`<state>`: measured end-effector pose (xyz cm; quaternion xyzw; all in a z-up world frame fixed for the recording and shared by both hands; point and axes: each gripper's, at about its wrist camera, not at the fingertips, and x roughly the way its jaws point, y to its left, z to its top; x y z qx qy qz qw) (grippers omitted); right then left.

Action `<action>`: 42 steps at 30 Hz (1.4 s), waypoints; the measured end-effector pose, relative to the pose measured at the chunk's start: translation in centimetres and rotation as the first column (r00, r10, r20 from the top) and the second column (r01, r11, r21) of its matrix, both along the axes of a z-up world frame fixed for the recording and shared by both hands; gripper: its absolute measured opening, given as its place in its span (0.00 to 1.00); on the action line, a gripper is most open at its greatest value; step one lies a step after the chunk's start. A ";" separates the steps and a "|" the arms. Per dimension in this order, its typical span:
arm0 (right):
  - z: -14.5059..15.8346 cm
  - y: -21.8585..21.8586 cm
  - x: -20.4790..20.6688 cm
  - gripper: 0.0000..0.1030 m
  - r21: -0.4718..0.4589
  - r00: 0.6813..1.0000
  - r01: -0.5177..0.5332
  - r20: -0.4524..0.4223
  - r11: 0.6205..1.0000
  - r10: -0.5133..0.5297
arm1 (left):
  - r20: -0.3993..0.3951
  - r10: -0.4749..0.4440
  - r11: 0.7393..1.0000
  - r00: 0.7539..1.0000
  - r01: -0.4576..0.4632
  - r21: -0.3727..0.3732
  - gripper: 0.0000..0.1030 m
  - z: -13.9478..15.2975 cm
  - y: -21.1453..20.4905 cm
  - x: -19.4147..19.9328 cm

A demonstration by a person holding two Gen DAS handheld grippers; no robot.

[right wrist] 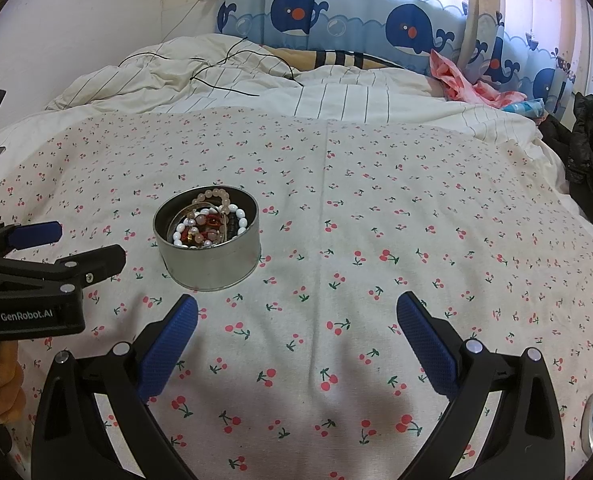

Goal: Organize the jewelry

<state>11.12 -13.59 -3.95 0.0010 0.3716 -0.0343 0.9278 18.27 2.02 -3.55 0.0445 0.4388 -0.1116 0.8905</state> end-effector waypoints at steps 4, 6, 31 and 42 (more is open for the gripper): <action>0.0 0.0 0.0 0.93 0.001 1.000 0.000 -0.001 1.000 0.000 | -0.017 0.004 0.999 1.000 -0.005 -0.039 0.93 -0.2 0.4 0.2; 0.0 0.0 0.1 0.93 0.001 1.000 -0.002 -0.001 1.000 0.002 | 0.002 0.015 0.999 1.000 -0.015 -0.045 0.93 -0.1 0.6 0.0; 0.0 0.2 0.0 0.93 0.001 1.000 -0.001 -0.002 1.000 0.001 | 0.022 0.023 1.000 0.999 -0.023 0.009 0.93 0.2 0.3 0.1; -0.1 0.1 0.0 0.93 0.001 1.000 -0.001 -0.001 1.000 0.001 | 0.018 0.023 1.000 1.000 -0.023 0.006 0.93 0.1 0.3 0.0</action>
